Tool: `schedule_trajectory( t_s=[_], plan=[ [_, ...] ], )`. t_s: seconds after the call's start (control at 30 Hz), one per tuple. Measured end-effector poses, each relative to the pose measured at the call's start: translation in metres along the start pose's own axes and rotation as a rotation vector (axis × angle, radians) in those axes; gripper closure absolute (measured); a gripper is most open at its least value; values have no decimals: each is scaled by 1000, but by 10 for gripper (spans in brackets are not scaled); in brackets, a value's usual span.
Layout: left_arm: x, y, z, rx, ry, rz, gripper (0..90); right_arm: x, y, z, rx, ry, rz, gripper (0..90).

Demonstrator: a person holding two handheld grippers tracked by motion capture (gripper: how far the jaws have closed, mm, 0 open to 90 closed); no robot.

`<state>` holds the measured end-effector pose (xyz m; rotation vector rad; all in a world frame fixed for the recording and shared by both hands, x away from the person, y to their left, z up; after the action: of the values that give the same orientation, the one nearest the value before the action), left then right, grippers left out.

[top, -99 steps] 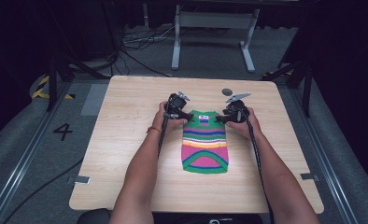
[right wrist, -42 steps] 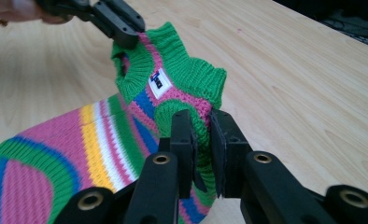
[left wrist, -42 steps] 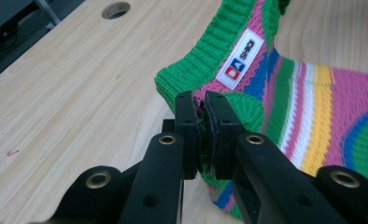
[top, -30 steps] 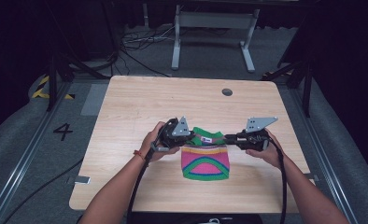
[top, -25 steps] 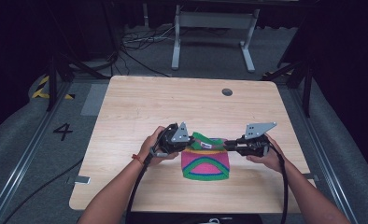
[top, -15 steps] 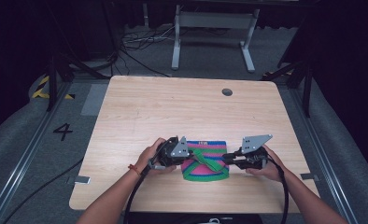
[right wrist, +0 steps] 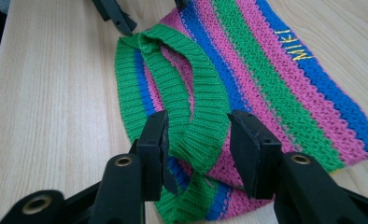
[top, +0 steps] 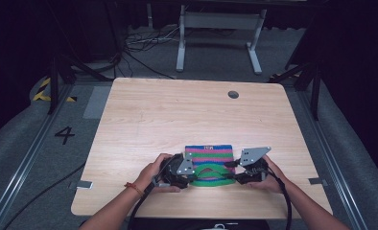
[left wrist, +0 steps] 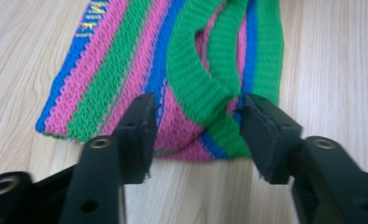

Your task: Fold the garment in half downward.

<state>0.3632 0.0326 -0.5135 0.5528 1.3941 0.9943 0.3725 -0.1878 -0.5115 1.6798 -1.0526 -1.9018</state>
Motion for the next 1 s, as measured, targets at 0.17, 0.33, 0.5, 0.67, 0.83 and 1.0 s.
schedule_trajectory(
  t_s=[0.17,0.33,0.5,0.67,0.83,1.0],
  plan=[
    [-3,-10,-3,8,12,9,486,2,-8,0,12,2,39,599],
    [-1,-12,0,22,42,-36,677,4,-11,-4,34,15,55,723],
    [-6,-6,-3,14,-1,-36,835,0,-6,-1,59,39,53,832],
    [-12,2,-6,25,-18,-74,837,-6,7,-2,58,41,13,835],
    [-15,2,-18,53,-50,-69,818,-7,19,5,19,87,9,829],
    [-9,-10,-29,86,-78,17,697,9,10,12,-17,117,93,779]
  ],
)
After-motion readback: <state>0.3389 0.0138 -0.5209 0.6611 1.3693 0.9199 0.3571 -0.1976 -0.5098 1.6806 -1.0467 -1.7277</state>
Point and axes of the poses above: each handheld gripper's, and its own axes: y roughly backward along the jaws, x roughly out of its underside, z roughly to its left, the point moved 5 cm from there along -y, roughly forward along the jaws, and after that the axes turned 6 degrees about z, right-handed, at the moved point
